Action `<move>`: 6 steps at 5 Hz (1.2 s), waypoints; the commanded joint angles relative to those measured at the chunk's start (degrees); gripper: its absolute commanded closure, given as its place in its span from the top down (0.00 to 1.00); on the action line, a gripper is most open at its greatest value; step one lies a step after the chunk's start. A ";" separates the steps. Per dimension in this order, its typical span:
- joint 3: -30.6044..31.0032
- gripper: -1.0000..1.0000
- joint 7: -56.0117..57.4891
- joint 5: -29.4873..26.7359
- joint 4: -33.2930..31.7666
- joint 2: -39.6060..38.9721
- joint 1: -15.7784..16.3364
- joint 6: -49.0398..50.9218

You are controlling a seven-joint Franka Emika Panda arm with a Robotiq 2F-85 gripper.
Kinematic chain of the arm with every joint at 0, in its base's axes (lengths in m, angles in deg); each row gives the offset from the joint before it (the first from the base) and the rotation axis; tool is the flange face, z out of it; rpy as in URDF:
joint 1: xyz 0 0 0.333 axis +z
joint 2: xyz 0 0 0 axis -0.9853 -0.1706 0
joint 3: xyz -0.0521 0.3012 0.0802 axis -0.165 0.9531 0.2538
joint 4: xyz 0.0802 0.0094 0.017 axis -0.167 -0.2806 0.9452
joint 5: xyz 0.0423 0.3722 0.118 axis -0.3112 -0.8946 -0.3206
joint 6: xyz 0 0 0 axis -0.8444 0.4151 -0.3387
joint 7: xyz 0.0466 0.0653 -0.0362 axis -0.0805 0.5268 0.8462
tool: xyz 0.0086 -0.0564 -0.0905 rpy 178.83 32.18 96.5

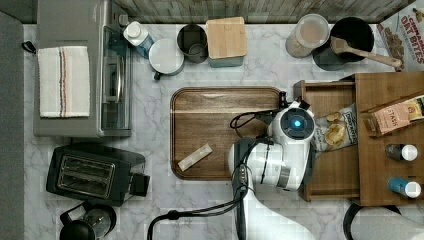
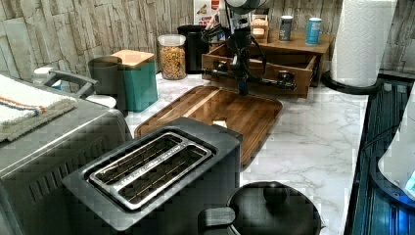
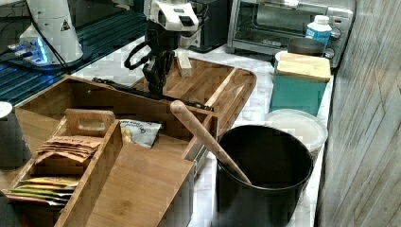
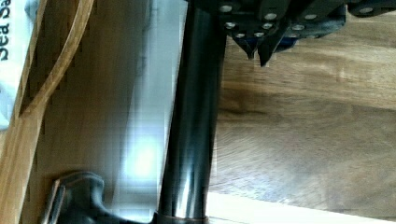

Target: Close the drawer.

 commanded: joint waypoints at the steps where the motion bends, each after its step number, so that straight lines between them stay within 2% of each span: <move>1: -7.88 0.00 23.24 -8.01 26.36 -6.72 -14.33 5.25; 2: -8.74 0.00 26.63 -9.64 32.31 -9.72 -17.03 6.27; 3: -10.27 0.00 25.98 -8.57 30.38 -8.84 -18.76 -1.92; 4: -14.67 0.00 16.18 0.77 26.38 -6.30 -15.58 -8.34; 5: -18.34 0.00 9.38 6.60 27.04 -6.14 -11.40 -4.16; 6: -18.08 0.00 9.28 6.74 27.05 -6.10 -11.64 -4.16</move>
